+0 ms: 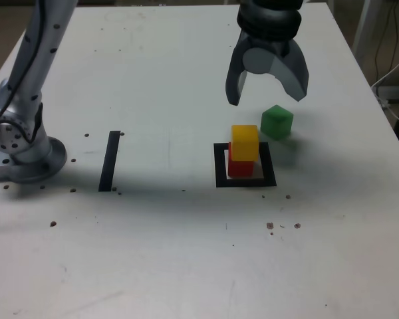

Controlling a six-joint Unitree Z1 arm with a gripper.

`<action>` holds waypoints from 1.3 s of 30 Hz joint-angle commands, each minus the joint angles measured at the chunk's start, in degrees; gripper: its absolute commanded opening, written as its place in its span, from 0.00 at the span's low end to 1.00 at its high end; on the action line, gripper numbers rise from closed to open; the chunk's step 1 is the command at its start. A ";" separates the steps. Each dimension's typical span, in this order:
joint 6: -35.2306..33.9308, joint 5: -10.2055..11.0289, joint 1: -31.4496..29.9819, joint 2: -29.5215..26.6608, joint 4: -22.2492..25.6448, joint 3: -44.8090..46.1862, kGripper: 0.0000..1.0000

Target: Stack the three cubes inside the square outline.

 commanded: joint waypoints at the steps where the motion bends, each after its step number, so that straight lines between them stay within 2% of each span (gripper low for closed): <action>1: 2.29 0.64 0.12 0.91 -0.35 -0.22 0.99; 13: 14.15 1.74 0.12 4.28 -4.52 -0.60 0.99; 25: 18.12 1.59 0.49 7.19 -5.67 -2.01 0.95; 33: 18.57 1.11 0.51 9.26 -5.74 -3.53 0.80; 39: 17.96 0.86 0.51 10.09 -5.69 -3.81 0.57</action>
